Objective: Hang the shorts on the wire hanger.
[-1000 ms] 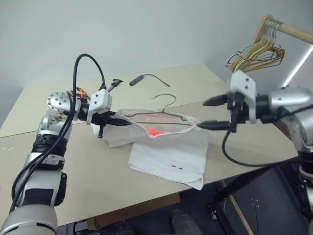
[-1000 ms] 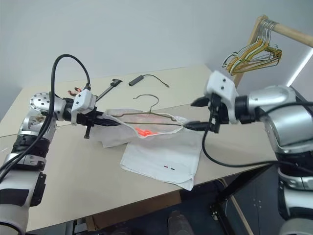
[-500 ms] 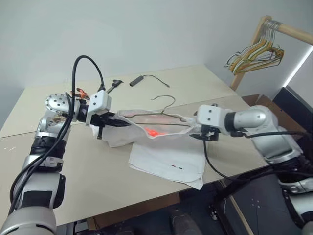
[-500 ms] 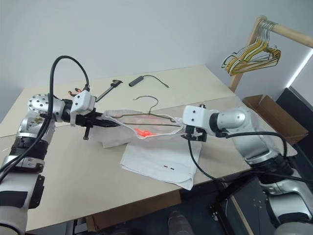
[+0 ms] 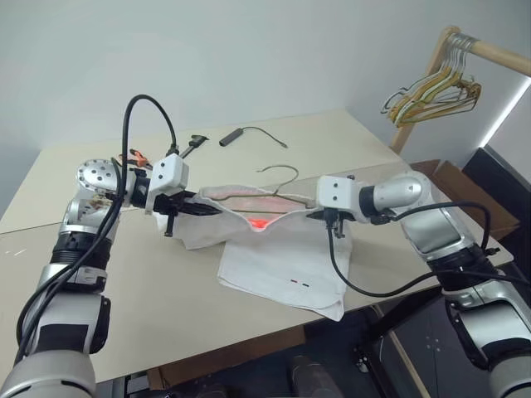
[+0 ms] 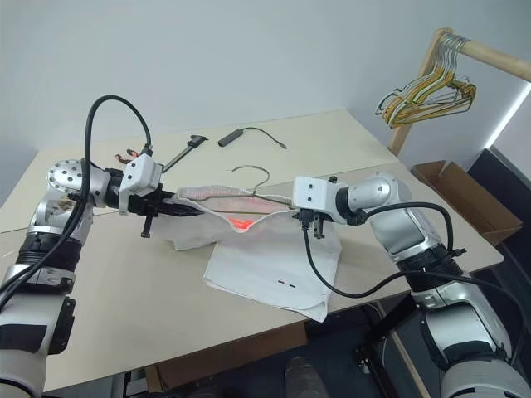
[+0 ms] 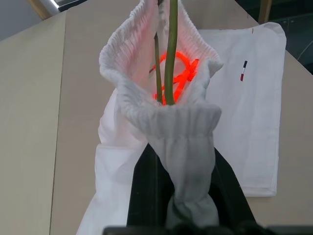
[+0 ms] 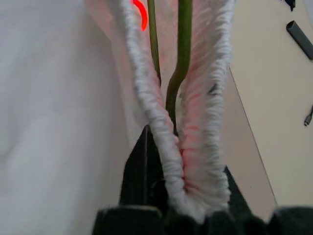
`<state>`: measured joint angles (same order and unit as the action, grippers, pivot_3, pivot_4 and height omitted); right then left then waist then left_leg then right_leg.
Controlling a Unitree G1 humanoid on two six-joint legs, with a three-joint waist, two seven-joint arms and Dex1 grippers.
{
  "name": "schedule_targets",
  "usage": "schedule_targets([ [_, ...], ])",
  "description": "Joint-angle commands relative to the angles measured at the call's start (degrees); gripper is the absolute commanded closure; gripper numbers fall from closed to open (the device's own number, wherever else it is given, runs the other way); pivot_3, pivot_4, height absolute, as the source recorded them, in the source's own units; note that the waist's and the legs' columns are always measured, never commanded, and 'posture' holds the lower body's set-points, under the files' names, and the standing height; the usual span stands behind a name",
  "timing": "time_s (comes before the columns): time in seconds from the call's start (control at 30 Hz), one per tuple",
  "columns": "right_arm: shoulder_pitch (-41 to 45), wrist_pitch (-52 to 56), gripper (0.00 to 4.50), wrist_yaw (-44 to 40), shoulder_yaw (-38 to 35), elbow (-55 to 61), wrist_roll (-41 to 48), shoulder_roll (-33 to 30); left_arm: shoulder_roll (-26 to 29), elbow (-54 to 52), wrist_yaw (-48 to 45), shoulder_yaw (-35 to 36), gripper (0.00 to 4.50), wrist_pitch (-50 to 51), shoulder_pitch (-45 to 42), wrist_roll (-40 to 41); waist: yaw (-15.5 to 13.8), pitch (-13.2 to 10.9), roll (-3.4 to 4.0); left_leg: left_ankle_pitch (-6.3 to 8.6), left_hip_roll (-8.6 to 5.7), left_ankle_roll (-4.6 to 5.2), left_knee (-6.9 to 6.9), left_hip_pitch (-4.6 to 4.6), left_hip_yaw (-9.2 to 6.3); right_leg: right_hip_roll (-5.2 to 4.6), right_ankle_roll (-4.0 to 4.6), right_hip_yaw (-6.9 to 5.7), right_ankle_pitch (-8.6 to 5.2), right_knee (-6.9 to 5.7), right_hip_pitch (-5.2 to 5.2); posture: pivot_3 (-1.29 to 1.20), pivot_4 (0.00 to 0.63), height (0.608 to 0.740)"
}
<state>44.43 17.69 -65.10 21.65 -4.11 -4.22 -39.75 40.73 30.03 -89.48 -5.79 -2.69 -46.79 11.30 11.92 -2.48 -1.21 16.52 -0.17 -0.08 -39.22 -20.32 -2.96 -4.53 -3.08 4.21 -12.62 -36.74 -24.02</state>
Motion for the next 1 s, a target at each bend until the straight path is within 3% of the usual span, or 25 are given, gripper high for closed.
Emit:
schedule_targets([
  [0.03,1.6,-1.2,4.46,-2.0,-1.4,0.5,0.9,-0.4,0.5,-1.8,0.2,1.6,4.5,-1.4,-0.2,1.3,-0.1,0.0,0.0,0.0,0.0,0.0,0.0,0.0,0.0,0.0,0.0,-0.01,0.0,0.0,0.0,-0.13,0.0,0.74],
  [0.13,1.7,-0.6,4.46,-3.5,-1.7,0.3,1.3,-0.5,0.6,-1.8,-0.9,1.3,4.5,-1.4,-0.3,1.5,-0.1,0.0,0.0,0.0,0.0,0.0,0.0,0.0,0.0,-0.01,0.0,-0.01,0.0,0.0,0.01,-0.13,0.0,0.74],
  [0.63,-1.4,15.8,4.5,-9.8,-5.4,7.7,9.5,-6.3,1.5,-2.3,-2.5,2.0,0.07,-0.5,-1.4,3.3,-0.1,0.0,0.0,0.0,0.0,0.0,0.0,-0.01,-0.03,-0.01,0.0,-0.02,0.0,0.01,0.0,-0.15,0.0,0.74],
  [0.87,-9.2,32.8,4.5,-3.0,-13.8,14.5,14.8,-8.6,-0.4,-1.1,8.2,7.7,0.07,-3.0,-5.5,4.4,-0.3,0.0,0.0,0.0,0.0,0.0,-0.02,-0.04,-0.07,-0.04,0.0,-0.03,0.0,0.0,0.0,-0.17,0.0,0.74],
  [1.0,-18.5,42.6,4.5,2.4,-21.1,21.9,18.4,-10.2,-1.6,-7.6,11.0,12.4,0.07,5.0,-5.5,11.9,-0.6,0.0,0.0,0.0,0.0,0.0,-0.03,-0.08,-0.14,-0.07,-0.02,-0.07,-0.02,0.04,0.0,-0.2,0.0,0.74],
])
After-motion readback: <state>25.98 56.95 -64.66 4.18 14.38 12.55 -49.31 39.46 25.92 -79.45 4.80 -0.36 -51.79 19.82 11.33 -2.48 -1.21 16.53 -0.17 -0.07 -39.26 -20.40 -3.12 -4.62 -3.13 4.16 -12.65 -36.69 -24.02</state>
